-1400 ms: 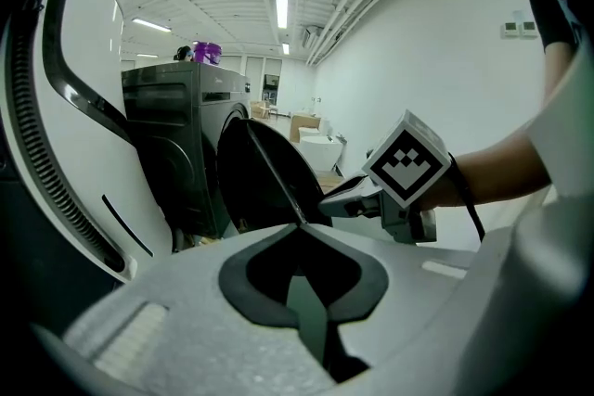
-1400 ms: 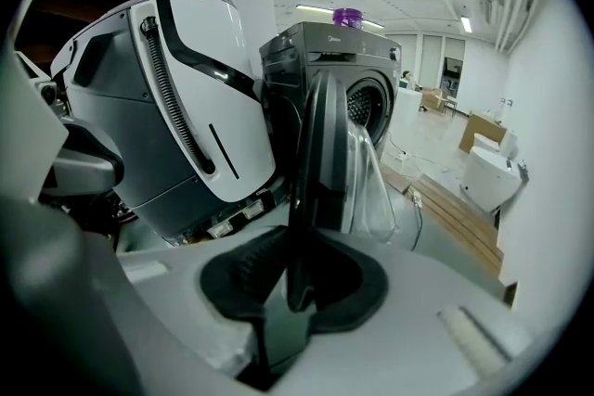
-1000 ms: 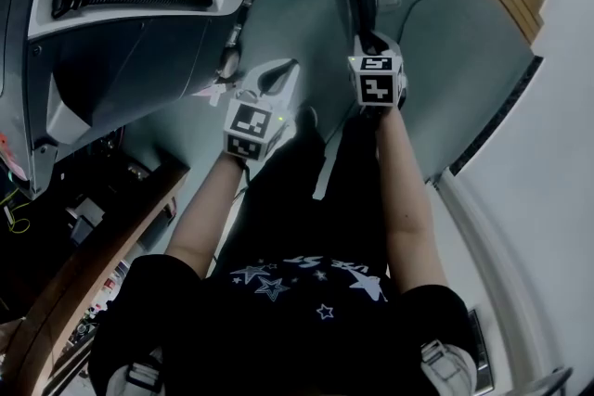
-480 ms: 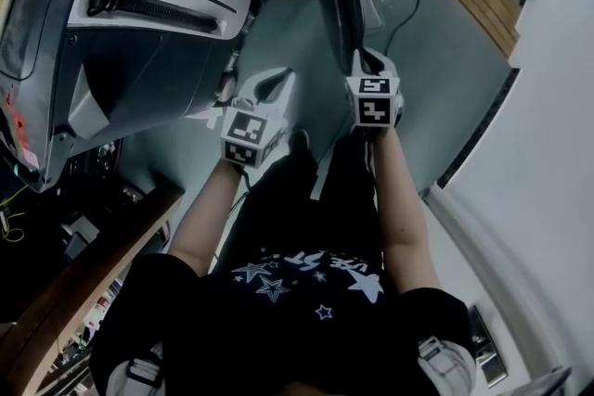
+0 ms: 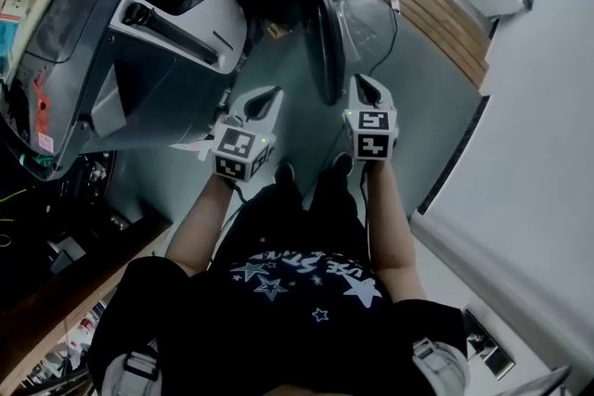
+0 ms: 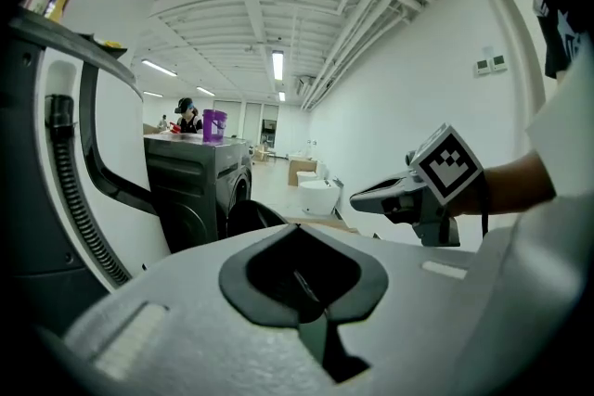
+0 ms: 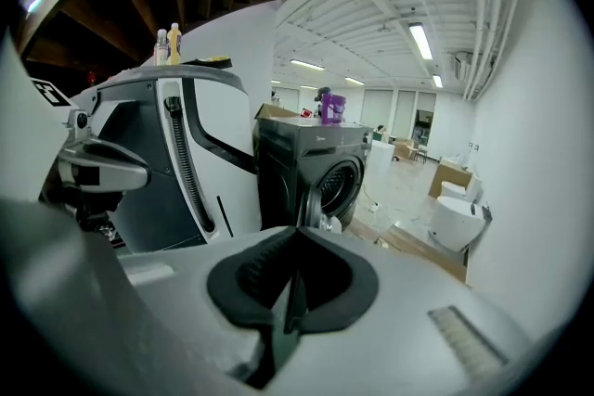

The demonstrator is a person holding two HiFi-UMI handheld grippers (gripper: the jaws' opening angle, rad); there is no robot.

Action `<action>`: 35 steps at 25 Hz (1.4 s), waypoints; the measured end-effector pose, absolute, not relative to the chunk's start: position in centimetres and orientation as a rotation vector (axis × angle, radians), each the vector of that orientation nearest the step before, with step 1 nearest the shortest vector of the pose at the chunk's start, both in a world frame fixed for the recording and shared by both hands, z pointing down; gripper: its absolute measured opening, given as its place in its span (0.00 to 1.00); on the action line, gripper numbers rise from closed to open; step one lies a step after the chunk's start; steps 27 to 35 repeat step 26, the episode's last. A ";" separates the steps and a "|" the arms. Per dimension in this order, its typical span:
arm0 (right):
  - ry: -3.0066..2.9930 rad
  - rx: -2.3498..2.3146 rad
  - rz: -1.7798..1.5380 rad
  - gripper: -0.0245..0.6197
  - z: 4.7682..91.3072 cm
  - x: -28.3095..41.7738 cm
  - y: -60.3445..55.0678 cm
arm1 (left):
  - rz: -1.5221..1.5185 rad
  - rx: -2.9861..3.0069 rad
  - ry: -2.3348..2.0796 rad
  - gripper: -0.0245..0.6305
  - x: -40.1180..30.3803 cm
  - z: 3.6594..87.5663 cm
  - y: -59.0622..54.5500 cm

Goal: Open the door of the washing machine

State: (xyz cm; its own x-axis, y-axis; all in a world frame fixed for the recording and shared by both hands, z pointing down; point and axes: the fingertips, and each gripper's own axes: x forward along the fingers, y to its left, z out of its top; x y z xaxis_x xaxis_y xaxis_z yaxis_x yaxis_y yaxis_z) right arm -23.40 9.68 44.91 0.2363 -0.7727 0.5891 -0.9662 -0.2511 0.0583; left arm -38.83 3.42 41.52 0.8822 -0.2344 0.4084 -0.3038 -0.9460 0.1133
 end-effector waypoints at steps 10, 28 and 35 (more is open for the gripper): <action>-1.572 2.220 0.548 0.05 38.5 -25.0 13.0 | 0.504 2.904 -0.361 0.05 -40.4 37.6 5.5; -1.648 2.201 0.528 0.05 36.2 -26.2 20.9 | 0.490 2.954 -0.383 0.05 -40.5 35.0 11.3; -1.648 2.201 0.528 0.05 36.2 -26.2 20.9 | 0.490 2.954 -0.383 0.05 -40.5 35.0 11.3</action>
